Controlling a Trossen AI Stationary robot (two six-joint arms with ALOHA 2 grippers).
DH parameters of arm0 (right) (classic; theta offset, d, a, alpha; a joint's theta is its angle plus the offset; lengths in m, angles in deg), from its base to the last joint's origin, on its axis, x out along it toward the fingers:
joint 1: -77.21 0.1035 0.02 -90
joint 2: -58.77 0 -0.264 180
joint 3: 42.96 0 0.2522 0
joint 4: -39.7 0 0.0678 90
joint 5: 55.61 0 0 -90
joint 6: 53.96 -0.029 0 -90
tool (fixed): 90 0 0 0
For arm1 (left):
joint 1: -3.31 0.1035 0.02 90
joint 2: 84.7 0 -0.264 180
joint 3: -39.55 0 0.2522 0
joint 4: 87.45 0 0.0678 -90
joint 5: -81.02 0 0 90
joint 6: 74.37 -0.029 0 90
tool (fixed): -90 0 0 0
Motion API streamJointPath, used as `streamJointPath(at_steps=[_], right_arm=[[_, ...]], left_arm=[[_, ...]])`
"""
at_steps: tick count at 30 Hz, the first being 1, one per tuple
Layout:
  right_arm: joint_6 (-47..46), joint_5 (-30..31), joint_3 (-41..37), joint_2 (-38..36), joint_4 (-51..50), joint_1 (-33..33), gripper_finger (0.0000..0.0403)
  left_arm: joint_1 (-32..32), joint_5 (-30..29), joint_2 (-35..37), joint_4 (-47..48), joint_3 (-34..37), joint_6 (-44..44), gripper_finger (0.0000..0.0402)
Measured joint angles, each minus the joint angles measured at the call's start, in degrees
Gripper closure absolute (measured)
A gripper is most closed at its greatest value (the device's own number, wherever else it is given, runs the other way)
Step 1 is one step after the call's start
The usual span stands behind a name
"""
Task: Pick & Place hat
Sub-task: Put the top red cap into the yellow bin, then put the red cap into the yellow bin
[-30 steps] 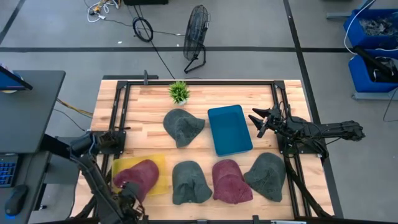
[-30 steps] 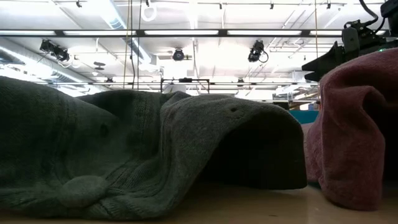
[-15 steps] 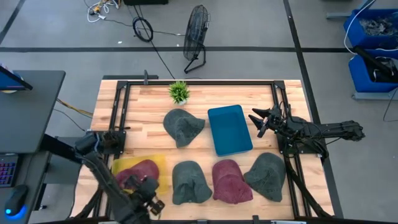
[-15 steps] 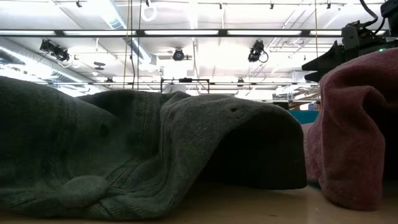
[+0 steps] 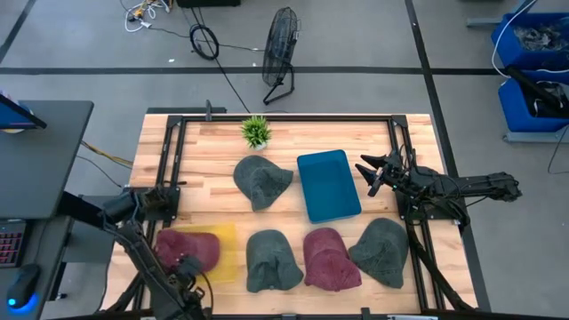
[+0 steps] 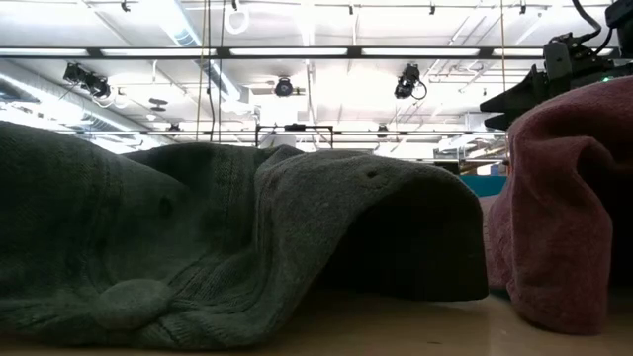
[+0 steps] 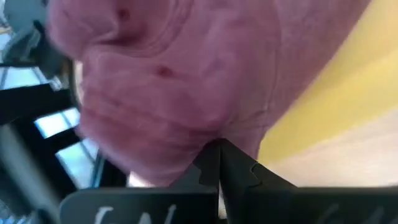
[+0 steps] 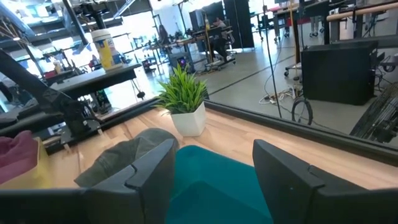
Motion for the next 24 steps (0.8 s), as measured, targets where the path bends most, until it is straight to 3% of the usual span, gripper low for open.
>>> streamJointPath(at_steps=[5, 10, 15, 17, 19, 24], right_arm=[[-0.14, -0.14, 0.00, 0.00, -0.02, -0.01, 0.0183], [0.72, -4.40, 0.00, 0.00, -0.05, -0.01, 0.0183], [2.72, -5.14, 0.00, 0.00, 0.67, 0.01, 0.0183], [4.45, -6.82, 0.00, 0.00, 2.77, 0.01, 0.0183], [6.49, -7.98, 0.00, 0.00, 6.12, 0.01, 0.0183], [10.55, -14.59, 0.00, 0.00, 13.33, -0.03, 0.0184]], left_arm=[[-0.32, -0.87, -0.22, -6.59, 5.83, 0.34, 0.0399], [0.11, -1.04, -0.22, -9.22, 10.95, -1.01, 0.0399], [1.80, -2.41, -0.17, -4.80, 5.84, -3.91, 0.0399], [2.25, -6.71, -0.01, 1.20, 0.45, -4.40, 0.0399], [2.65, -13.19, 0.72, 1.29, -4.20, -5.94, 0.0399], [2.85, -41.96, 3.90, 1.65, -10.36, -9.38, 0.0399]])
